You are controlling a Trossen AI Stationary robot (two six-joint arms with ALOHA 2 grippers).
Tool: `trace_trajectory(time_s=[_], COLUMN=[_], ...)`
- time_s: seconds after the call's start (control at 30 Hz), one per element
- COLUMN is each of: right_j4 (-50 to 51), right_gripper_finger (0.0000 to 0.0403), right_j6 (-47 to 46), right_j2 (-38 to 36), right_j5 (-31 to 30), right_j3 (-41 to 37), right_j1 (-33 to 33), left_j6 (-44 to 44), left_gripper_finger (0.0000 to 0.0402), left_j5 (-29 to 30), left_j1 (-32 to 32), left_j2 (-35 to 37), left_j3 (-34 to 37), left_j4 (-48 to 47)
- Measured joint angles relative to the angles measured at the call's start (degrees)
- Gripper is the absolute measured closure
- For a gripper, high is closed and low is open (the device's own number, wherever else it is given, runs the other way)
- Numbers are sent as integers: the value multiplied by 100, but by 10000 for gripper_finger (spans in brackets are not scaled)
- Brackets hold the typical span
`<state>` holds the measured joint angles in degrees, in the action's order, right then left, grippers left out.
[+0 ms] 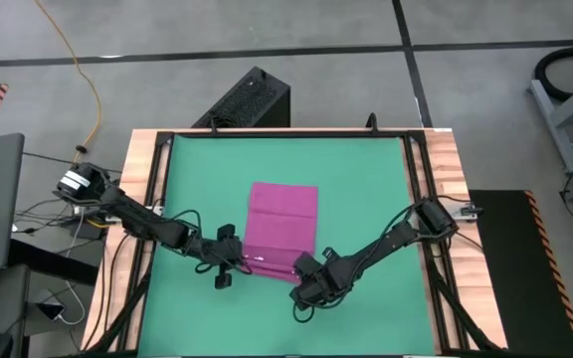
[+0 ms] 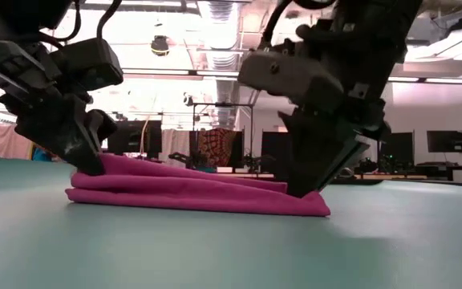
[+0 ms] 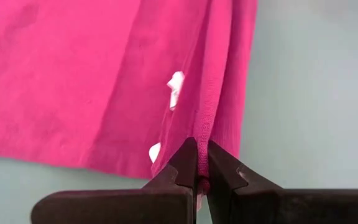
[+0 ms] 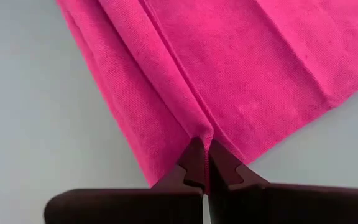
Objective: Roll towel
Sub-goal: Roll the pink towel
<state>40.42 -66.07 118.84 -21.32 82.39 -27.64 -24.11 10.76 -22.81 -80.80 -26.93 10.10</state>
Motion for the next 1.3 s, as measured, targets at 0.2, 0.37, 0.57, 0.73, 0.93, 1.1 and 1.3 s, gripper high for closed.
trace_trajectory(time_s=[0.2, 0.37, 0.57, 0.73, 0.93, 1.1, 1.3], right_j4=[13, 30, 23, -6, -19, -21, -34], right_gripper_finger=[364, 362, 365, 365, 365, 364, 364], right_j6=[59, 75, 73, 147, 202, 211, 249], right_j2=[26, 31, 31, 34, 35, 37, 40], right_j5=[-173, -199, -189, -181, -173, -177, -177], right_j3=[-3, -9, -13, -15, -15, -17, -17], right_j1=[-55, -83, -83, -83, -83, -83, -85], left_j6=[137, 246, 833, 893, 829, 1564, 2364], left_gripper_finger=[401, 401, 370, 309, 280, 289, 338], left_j5=[126, 390, 172, -178, 355, 1552, 2103], left_j1=[0, -4, -33, -46, -264, -862, -1291], left_j2=[-120, -388, -672, -278, 654, 1036, 434], left_j3=[3, 2, -2, -138, -279, -272, -276], left_j4=[26, 263, 526, -165, -1303, -1089, -21])
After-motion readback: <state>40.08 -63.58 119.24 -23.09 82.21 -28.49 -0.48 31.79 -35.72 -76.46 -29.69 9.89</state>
